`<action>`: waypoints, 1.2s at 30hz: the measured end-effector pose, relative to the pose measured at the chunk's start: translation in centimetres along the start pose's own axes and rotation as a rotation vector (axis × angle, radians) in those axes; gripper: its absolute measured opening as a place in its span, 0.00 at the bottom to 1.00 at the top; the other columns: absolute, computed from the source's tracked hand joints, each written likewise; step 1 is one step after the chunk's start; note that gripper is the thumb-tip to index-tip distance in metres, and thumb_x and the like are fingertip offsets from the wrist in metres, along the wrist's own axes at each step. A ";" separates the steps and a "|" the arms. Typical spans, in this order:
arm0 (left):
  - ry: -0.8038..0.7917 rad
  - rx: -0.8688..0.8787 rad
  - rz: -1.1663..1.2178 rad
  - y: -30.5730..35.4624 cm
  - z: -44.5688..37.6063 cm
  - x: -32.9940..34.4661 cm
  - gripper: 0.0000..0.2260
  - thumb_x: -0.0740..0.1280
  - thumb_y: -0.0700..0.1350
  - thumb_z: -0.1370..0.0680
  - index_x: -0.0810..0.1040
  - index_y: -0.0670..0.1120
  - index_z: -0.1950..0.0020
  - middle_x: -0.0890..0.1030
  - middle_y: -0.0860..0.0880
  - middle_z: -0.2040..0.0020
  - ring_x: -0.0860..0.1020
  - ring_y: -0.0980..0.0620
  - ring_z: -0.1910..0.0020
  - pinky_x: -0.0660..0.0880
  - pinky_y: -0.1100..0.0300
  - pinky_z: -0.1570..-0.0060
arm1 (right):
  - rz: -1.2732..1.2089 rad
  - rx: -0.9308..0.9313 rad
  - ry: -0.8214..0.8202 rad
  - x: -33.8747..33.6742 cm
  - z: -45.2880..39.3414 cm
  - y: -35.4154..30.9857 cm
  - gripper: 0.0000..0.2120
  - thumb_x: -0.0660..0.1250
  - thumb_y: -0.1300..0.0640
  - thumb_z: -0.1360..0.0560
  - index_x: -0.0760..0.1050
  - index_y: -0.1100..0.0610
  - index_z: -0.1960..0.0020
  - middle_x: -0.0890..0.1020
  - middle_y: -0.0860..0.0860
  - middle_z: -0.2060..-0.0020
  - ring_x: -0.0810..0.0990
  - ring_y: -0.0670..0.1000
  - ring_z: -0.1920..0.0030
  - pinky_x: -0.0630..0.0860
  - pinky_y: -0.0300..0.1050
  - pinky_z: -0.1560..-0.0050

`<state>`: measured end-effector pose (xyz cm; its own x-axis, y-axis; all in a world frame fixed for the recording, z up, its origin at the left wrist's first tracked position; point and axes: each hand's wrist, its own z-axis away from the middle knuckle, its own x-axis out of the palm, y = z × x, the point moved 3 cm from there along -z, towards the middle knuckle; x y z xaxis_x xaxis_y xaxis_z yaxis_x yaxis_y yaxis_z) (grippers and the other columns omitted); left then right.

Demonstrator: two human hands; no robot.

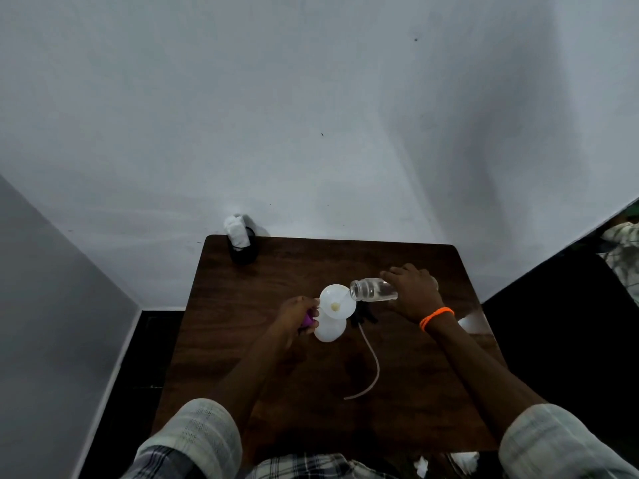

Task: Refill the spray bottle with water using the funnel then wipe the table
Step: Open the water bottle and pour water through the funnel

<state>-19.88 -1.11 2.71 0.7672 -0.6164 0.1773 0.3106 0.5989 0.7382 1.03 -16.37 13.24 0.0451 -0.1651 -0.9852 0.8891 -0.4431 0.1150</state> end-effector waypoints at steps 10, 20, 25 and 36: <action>-0.014 0.002 0.019 -0.1 0.4 -0.2 0.07 0.71 0.43 0.23 0.80 0.39 0.52 0.79 0.42 0.63 0.76 0.48 0.73 0.73 0.59 0.73 | -0.008 -0.013 0.005 0.1 -0.3 -0.3 0.29 0.75 0.48 0.33 0.77 0.49 0.34 0.82 0.49 0.41 0.78 0.57 0.42 0.75 0.53 0.49; -0.009 -0.003 0.016 0.0 0.3 -0.1 0.07 0.70 0.43 0.23 0.80 0.39 0.53 0.79 0.43 0.65 0.75 0.49 0.76 0.71 0.60 0.75 | -0.002 -0.016 -0.005 0.0 -0.6 -0.5 0.29 0.74 0.50 0.31 0.74 0.49 0.31 0.79 0.49 0.37 0.75 0.57 0.40 0.73 0.54 0.47; -0.012 0.002 0.005 0.1 0.4 -0.1 0.06 0.71 0.43 0.23 0.80 0.40 0.53 0.79 0.43 0.65 0.76 0.49 0.75 0.72 0.60 0.74 | 0.011 -0.017 -0.007 -0.1 -0.8 -0.4 0.29 0.73 0.50 0.31 0.73 0.48 0.30 0.79 0.48 0.36 0.75 0.56 0.39 0.72 0.53 0.46; -0.006 0.002 -0.016 0.1 0.2 -0.1 0.05 0.70 0.43 0.23 0.80 0.41 0.54 0.79 0.43 0.64 0.76 0.50 0.75 0.71 0.62 0.76 | 0.010 -0.016 -0.006 0.3 -0.8 -0.1 0.29 0.74 0.50 0.31 0.75 0.48 0.31 0.80 0.49 0.38 0.75 0.57 0.40 0.72 0.53 0.46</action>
<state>-20.01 -1.06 2.91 0.7586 -0.6291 0.1694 0.3216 0.5877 0.7425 1.28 -15.70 12.83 0.0512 -0.1742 -0.9834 0.8959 -0.4271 0.1223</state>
